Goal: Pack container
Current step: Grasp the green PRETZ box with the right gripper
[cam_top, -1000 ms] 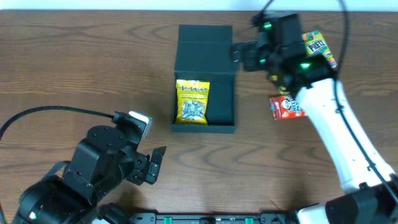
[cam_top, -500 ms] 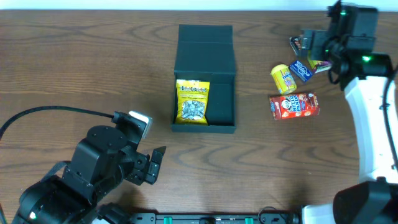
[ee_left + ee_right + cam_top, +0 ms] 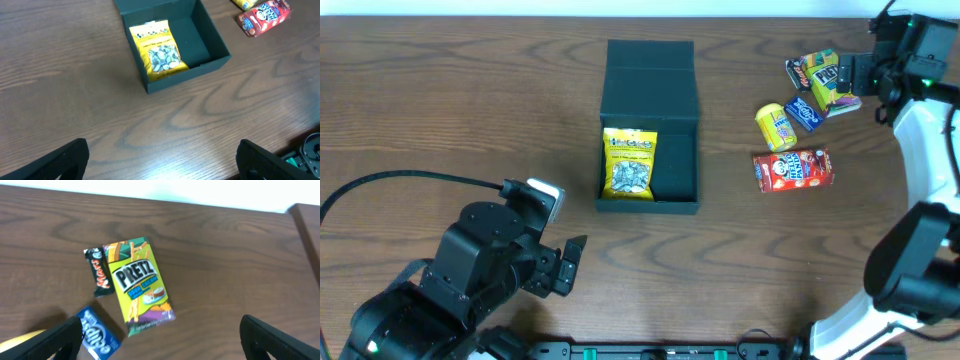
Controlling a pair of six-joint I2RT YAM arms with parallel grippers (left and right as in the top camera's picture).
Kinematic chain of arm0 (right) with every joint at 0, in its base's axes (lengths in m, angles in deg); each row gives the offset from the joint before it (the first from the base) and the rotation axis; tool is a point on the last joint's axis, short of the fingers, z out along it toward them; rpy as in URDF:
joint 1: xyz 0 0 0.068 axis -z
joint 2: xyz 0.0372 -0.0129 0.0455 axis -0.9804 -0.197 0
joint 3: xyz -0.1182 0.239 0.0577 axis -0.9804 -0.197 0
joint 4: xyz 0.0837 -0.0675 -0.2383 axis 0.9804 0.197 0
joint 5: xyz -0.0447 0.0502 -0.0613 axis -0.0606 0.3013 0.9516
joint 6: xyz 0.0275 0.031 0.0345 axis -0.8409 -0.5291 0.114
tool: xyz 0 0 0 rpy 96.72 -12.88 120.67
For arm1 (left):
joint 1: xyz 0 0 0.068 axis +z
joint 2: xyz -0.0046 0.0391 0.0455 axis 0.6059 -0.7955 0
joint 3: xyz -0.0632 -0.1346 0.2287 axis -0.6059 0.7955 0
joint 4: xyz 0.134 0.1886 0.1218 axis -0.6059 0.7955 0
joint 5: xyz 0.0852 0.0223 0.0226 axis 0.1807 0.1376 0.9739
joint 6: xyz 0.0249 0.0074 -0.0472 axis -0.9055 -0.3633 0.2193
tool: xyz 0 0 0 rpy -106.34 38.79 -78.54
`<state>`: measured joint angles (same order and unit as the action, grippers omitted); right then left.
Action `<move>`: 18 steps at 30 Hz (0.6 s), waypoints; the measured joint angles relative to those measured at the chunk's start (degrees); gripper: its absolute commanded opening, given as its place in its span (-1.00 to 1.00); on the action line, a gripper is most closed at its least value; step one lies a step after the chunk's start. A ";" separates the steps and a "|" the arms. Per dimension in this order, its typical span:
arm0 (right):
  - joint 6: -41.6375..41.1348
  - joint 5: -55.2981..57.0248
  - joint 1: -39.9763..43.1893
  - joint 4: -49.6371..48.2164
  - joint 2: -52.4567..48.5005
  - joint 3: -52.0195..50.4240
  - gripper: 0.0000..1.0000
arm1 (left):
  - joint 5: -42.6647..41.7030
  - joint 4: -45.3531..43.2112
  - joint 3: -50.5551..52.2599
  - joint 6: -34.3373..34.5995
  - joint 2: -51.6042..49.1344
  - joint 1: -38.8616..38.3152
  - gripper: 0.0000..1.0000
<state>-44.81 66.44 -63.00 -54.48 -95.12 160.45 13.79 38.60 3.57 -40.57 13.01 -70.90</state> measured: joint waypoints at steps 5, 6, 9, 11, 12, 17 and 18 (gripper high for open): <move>0.96 -5.79 2.36 -3.58 -4.35 0.00 0.99 | -0.02 0.02 0.00 0.00 0.00 0.00 0.91; 1.29 -7.48 2.71 -4.24 -5.42 0.00 0.98 | 0.00 0.02 0.00 0.00 0.00 0.00 0.91; 1.92 -11.37 3.10 -4.61 -8.70 0.55 0.98 | 0.00 0.00 0.00 0.00 0.00 0.00 0.90; 2.14 -12.87 3.13 -3.45 -11.52 2.78 0.98 | -0.02 0.02 0.00 0.00 0.00 0.00 0.91; 2.27 -13.38 3.15 -2.45 -13.00 4.39 0.98 | -0.02 0.00 0.00 0.00 0.00 0.00 0.91; 3.78 -15.02 3.17 6.47 -20.85 16.28 0.99 | -0.02 0.04 0.00 0.00 0.00 0.00 0.90; 3.98 -15.21 3.17 7.37 -22.08 18.34 0.99 | 0.00 0.02 0.00 0.00 0.00 0.00 0.91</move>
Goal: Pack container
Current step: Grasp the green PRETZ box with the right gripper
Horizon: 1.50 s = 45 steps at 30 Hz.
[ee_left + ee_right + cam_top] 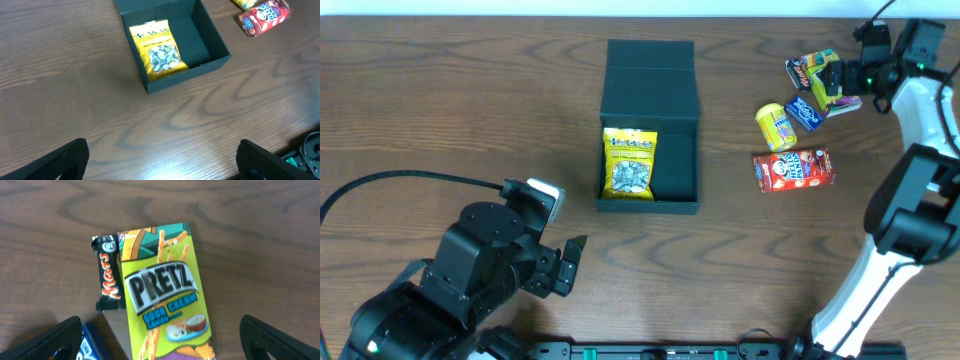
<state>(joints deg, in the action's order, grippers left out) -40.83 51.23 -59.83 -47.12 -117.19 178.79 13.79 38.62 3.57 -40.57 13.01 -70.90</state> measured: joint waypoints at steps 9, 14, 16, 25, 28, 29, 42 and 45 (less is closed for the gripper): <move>1.25 -0.28 0.02 5.60 -5.31 6.14 0.99 | 0.00 0.00 0.00 0.00 0.00 0.00 0.90; 2.10 0.96 -0.22 6.12 -6.27 6.14 0.98 | -0.02 0.00 0.00 0.00 0.00 0.00 0.90; 2.12 2.05 -0.52 6.16 -6.32 6.16 0.98 | 0.00 -0.02 0.00 0.00 0.00 0.00 0.90; 2.32 6.49 -1.90 6.45 -9.55 6.40 0.98 | -0.02 0.00 0.00 0.00 0.00 0.00 0.90; 2.27 8.11 -1.86 6.51 -10.40 6.40 0.99 | 0.00 -0.02 0.00 0.00 0.00 0.00 0.91; 2.25 8.37 -1.86 6.56 -10.40 6.40 0.99 | 0.00 0.00 0.00 0.00 0.00 0.00 0.91; -0.57 9.51 -1.86 6.62 -10.40 6.45 0.40 | 0.00 0.00 0.00 0.00 0.00 0.00 0.91; -2.03 9.55 -1.86 6.51 -10.40 6.78 0.36 | 0.00 -0.02 0.00 0.00 0.00 0.00 0.91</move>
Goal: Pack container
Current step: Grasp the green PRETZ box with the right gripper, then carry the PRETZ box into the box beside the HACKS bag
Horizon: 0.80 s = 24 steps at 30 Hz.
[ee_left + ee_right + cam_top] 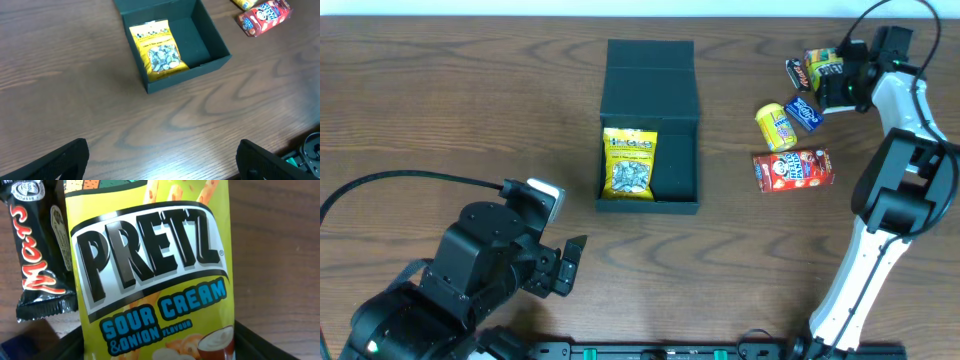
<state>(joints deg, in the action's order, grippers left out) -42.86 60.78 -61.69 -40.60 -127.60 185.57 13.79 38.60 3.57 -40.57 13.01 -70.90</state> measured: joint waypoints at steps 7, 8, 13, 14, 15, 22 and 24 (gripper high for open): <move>-3.54 -1.20 0.00 5.05 0.00 2.14 0.25 | 0.00 0.02 0.00 0.00 0.00 0.00 0.91; -3.76 -1.88 0.00 6.64 0.00 2.91 0.25 | 0.00 0.02 0.00 0.00 0.00 0.00 0.91; -4.70 -6.60 0.00 12.94 0.00 9.33 0.23 | -0.02 0.02 0.00 0.00 0.00 0.00 0.91; -5.09 -7.78 0.00 14.29 0.00 11.30 0.23 | 0.00 0.02 0.00 0.00 0.00 0.00 0.90; -5.38 -8.87 0.00 15.65 0.00 13.09 0.22 | 0.00 0.02 0.00 0.00 0.00 0.00 0.91; -6.73 -18.82 -0.59 25.94 0.02 23.56 0.19 | 0.00 0.00 0.00 0.00 0.00 0.00 0.90; -6.91 -21.22 -1.64 29.07 0.02 25.49 0.19 | 0.00 0.00 0.00 0.00 0.00 0.00 0.90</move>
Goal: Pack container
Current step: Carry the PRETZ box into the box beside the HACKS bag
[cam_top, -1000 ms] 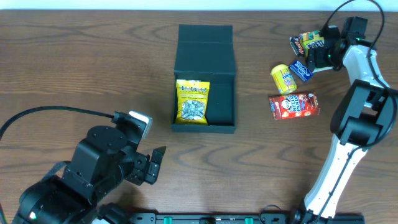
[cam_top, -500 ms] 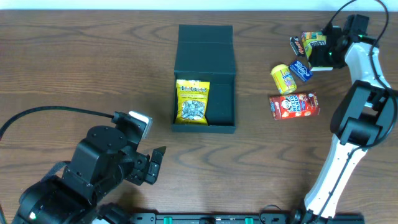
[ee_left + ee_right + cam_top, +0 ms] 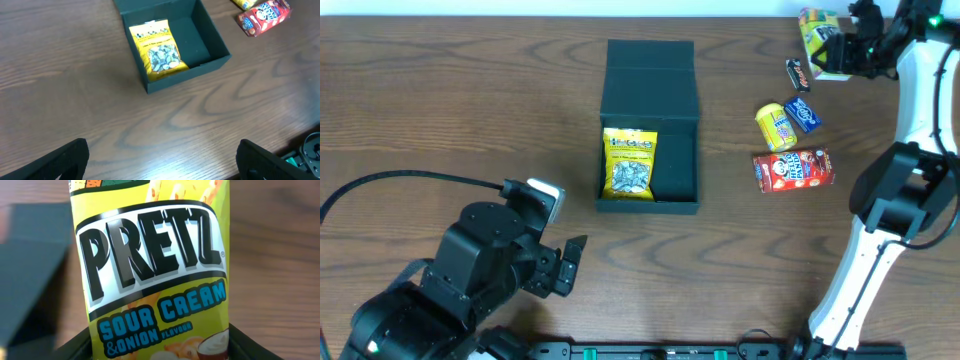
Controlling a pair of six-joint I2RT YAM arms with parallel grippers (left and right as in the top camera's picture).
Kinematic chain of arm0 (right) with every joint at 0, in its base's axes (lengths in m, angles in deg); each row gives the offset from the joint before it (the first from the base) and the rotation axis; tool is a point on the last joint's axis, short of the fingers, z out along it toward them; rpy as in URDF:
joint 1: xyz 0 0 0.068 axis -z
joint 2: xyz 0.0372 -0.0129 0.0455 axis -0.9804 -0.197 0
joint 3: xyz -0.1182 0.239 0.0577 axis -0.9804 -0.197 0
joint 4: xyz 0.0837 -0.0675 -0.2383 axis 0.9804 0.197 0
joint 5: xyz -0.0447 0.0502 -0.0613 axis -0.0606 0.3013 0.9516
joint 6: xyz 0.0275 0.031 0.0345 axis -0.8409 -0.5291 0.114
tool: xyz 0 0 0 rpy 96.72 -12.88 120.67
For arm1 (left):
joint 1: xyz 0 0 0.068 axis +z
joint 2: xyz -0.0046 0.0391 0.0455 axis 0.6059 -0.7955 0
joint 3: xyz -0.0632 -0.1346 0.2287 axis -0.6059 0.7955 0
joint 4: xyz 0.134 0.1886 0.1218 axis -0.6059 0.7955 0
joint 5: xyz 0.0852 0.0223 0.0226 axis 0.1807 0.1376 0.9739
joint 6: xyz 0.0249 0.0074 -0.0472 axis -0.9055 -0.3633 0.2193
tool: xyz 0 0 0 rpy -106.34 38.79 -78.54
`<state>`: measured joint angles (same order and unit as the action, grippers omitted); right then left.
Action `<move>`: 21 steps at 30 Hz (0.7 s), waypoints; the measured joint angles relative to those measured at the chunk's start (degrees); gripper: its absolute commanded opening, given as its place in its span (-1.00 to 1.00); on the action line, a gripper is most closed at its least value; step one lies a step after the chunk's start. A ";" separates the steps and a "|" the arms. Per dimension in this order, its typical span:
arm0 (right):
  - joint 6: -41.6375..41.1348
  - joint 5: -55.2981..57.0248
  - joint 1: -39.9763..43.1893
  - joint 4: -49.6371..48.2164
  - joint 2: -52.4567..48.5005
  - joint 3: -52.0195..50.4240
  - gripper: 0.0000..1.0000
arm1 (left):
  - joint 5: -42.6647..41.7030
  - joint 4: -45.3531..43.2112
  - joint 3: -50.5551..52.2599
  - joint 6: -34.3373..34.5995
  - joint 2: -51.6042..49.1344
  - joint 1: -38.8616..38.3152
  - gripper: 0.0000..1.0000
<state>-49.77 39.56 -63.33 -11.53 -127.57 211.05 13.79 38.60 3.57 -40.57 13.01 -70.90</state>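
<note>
The dark green container (image 3: pixel 650 75) stands open mid-table, with a yellow snack bag (image 3: pixel 629 163) lying in its left half; both also show in the left wrist view, container (image 3: pixel 210 47) and bag (image 3: pixel 159 50). My right gripper (image 3: pixel 840 48) is at the far right corner, shut on a yellow-green Pretz box (image 3: pixel 817 28). That Pretz box (image 3: pixel 155 265) fills the right wrist view, pinched between the gripper (image 3: pixel 160 347) fingers at both lower corners. My left gripper (image 3: pixel 567 265) rests open near the front left, and in its own view the gripper (image 3: pixel 162 160) holds nothing.
Right of the container lie a Mars bar (image 3: pixel 799 72), a blue packet (image 3: pixel 807 113), a yellow round snack (image 3: pixel 776 127) and a red packet (image 3: pixel 793 169). The red packet (image 3: pixel 264 16) also shows in the left wrist view. A dark blurred shape (image 3: pixel 30 265) lies behind the Pretz box.
My right gripper was low around the Pretz box beside the Mars bar. Now it holds the box nearer the table's far edge, apart from the Mars bar. The left arm is unchanged.
My right gripper was open, high above the Pretz box and Mars bar. Then it was closer over them, then down with its fingers on either side of the Pretz box. Now the box is in its grip, away from where it lay.
</note>
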 measured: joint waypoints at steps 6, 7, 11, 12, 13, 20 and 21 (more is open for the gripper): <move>-0.15 -5.07 -6.71 6.45 0.00 2.64 0.21 | 0.00 0.02 0.00 0.00 0.00 0.00 0.90; -0.15 -5.46 -7.89 6.99 0.00 2.80 0.20 | 0.00 0.00 0.00 0.00 0.00 0.00 0.90; -0.28 -6.67 -13.97 9.68 0.00 3.65 0.16 | 0.00 0.02 0.00 0.00 0.00 0.00 0.91; -0.31 -6.86 -15.69 10.32 0.00 3.72 0.16 | 0.00 0.02 0.00 0.00 0.00 0.00 0.90; -0.55 -6.99 -17.14 10.95 0.00 3.72 0.16 | 0.00 0.02 0.00 0.00 0.00 0.00 0.91; -5.38 -4.98 -25.66 16.13 0.00 3.74 0.09 | 0.00 0.00 0.00 0.00 0.00 0.00 0.91; -6.08 -4.17 -26.64 17.11 0.00 3.74 0.07 | 0.00 0.02 0.00 0.00 0.00 0.00 0.90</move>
<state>-55.85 35.38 -89.97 5.58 -127.57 214.79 13.79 38.62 3.57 -40.57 13.01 -70.90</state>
